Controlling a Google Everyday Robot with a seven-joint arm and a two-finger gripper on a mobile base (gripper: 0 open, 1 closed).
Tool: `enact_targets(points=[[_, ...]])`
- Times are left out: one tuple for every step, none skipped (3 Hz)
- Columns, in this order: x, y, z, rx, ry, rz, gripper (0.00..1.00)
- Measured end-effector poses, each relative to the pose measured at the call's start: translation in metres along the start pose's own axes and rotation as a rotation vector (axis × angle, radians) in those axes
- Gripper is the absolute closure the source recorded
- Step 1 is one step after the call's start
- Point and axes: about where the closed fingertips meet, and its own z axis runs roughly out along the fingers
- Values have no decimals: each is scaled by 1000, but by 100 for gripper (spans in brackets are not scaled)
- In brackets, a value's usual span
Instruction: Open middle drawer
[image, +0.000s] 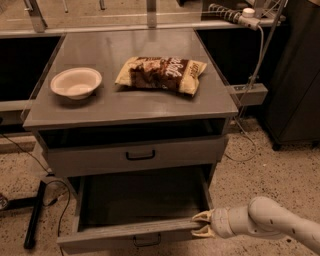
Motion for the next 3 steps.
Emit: enact_targets(points=[[0, 0, 0, 0, 0, 0, 82], [0, 0, 0, 0, 0, 0, 58], [0, 1, 0, -8, -11, 5, 34]])
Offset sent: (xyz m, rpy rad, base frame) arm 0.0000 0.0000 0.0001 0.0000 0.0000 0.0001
